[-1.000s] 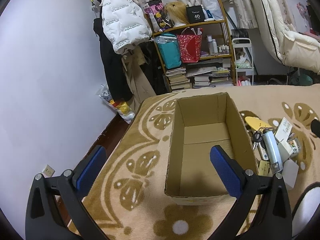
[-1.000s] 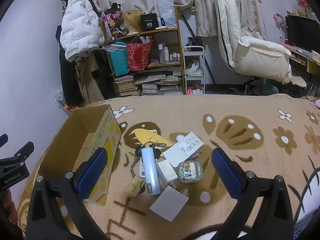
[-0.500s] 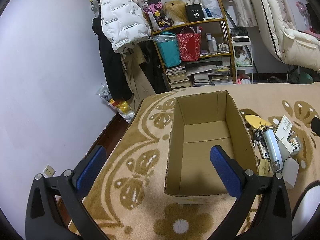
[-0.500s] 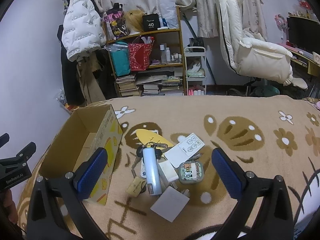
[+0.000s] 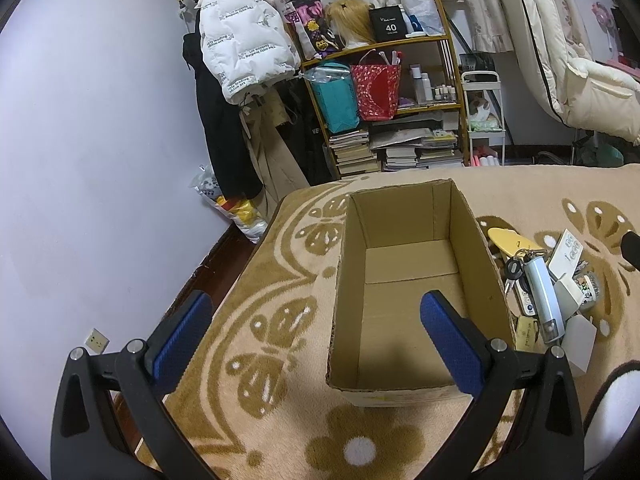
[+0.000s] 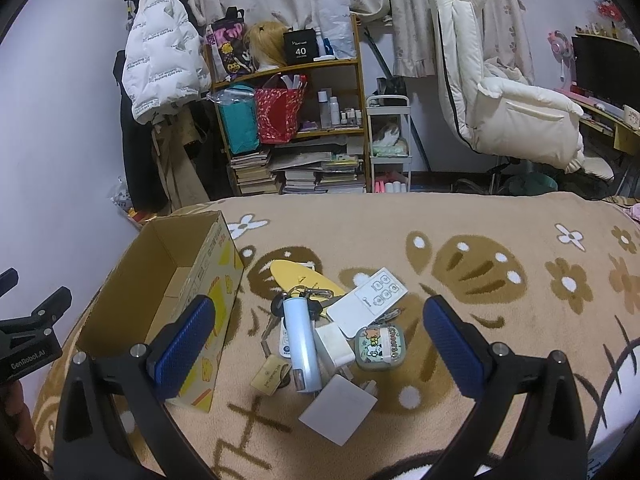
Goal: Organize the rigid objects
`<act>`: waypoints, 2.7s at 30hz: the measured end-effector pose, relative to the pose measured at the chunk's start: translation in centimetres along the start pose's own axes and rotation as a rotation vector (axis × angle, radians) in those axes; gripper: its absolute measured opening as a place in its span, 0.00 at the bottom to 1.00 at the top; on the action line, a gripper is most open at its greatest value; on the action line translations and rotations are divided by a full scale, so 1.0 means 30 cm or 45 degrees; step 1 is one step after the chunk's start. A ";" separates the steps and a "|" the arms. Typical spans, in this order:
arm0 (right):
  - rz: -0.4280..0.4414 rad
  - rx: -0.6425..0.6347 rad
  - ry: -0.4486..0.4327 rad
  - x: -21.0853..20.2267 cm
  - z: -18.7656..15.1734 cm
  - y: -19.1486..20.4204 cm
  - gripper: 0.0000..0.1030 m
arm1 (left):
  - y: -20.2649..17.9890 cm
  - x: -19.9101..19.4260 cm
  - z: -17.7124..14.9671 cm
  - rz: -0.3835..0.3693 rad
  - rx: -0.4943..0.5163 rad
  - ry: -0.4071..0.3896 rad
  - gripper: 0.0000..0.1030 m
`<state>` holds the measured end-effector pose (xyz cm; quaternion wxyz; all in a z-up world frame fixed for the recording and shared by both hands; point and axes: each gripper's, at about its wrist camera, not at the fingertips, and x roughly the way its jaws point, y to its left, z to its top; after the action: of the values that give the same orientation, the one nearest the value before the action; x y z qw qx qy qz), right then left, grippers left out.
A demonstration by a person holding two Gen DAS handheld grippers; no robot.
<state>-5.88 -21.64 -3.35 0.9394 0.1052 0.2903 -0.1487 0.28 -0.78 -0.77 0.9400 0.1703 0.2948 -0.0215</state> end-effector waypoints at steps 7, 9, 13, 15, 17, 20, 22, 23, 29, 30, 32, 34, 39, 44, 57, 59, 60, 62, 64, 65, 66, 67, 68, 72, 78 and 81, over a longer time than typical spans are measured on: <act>0.001 0.001 0.000 0.000 0.000 0.000 1.00 | -0.002 0.001 0.001 0.002 0.000 0.009 1.00; -0.002 0.001 0.000 0.001 -0.001 0.001 1.00 | -0.003 0.000 0.000 0.006 -0.002 0.008 1.00; -0.001 0.001 0.002 0.002 -0.001 0.001 1.00 | -0.002 0.000 -0.001 0.006 -0.002 0.019 1.00; -0.002 0.000 0.002 0.002 -0.002 0.001 1.00 | -0.001 0.000 -0.002 0.007 0.000 0.018 1.00; -0.001 0.000 0.003 0.002 -0.002 0.001 1.00 | 0.002 0.002 -0.001 0.006 -0.002 0.019 1.00; -0.001 -0.001 0.000 0.001 -0.001 0.001 1.00 | 0.002 0.002 -0.001 0.006 -0.002 0.021 1.00; 0.001 0.000 0.002 0.002 0.000 0.001 1.00 | 0.002 0.003 -0.003 0.014 -0.002 0.023 1.00; 0.007 0.001 0.005 0.002 0.000 0.001 1.00 | 0.004 0.004 -0.006 0.024 -0.005 0.021 1.00; 0.040 -0.020 0.027 0.021 0.000 0.011 1.00 | 0.020 0.029 0.000 0.045 -0.035 0.036 1.00; 0.045 -0.019 0.029 0.024 0.000 0.012 1.00 | 0.023 0.037 0.003 0.043 -0.040 0.049 1.00; 0.052 -0.022 0.034 0.036 0.001 0.015 1.00 | 0.029 0.052 0.007 0.036 -0.049 0.073 1.00; 0.050 -0.039 0.039 0.045 0.008 0.019 1.00 | 0.025 0.055 0.007 0.031 -0.030 0.075 1.00; 0.055 -0.094 0.082 0.091 -0.002 0.043 1.00 | 0.003 0.083 0.025 0.038 0.004 0.101 1.00; 0.072 -0.110 0.135 0.135 -0.003 0.059 1.00 | 0.008 0.138 0.058 0.019 0.009 0.130 1.00; 0.121 -0.098 0.245 0.316 -0.042 0.071 1.00 | 0.062 0.355 0.017 0.018 -0.065 0.401 1.00; 0.153 -0.095 0.270 0.351 -0.052 0.072 0.93 | 0.067 0.378 -0.001 0.026 -0.083 0.448 1.00; 0.168 -0.098 0.287 0.366 -0.056 0.075 0.89 | 0.067 0.387 -0.011 0.024 -0.090 0.462 1.00; 0.184 -0.107 0.319 0.389 -0.065 0.081 0.87 | 0.063 0.410 -0.026 0.030 -0.086 0.496 1.00; 0.189 -0.115 0.343 0.406 -0.074 0.086 0.85 | 0.060 0.426 -0.033 0.049 -0.081 0.516 1.00; 0.191 -0.118 0.354 0.414 -0.078 0.087 0.84 | 0.057 0.431 -0.031 0.056 -0.080 0.523 1.00; 0.184 -0.119 0.365 0.424 -0.082 0.084 0.81 | 0.057 0.436 -0.035 0.064 -0.080 0.527 1.00; 0.174 -0.122 0.373 0.431 -0.085 0.080 0.78 | 0.055 0.441 -0.037 0.073 -0.078 0.530 1.00; 0.162 -0.122 0.383 0.440 -0.090 0.073 0.77 | 0.056 0.446 -0.037 0.079 -0.076 0.532 1.00; 0.148 -0.103 0.376 0.456 -0.085 0.053 0.73 | 0.042 0.463 -0.051 0.109 -0.049 0.534 1.00; 0.196 -0.082 0.376 0.463 -0.075 0.047 0.50 | 0.022 0.478 -0.059 0.105 -0.022 0.546 0.99; 0.221 -0.087 0.397 0.469 -0.084 0.053 0.39 | 0.019 0.484 -0.064 0.077 -0.032 0.555 0.93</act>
<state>4.45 -22.51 -13.33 0.8954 0.1197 0.4271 -0.0392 11.31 1.27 -10.23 0.8563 0.1680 0.4860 0.0475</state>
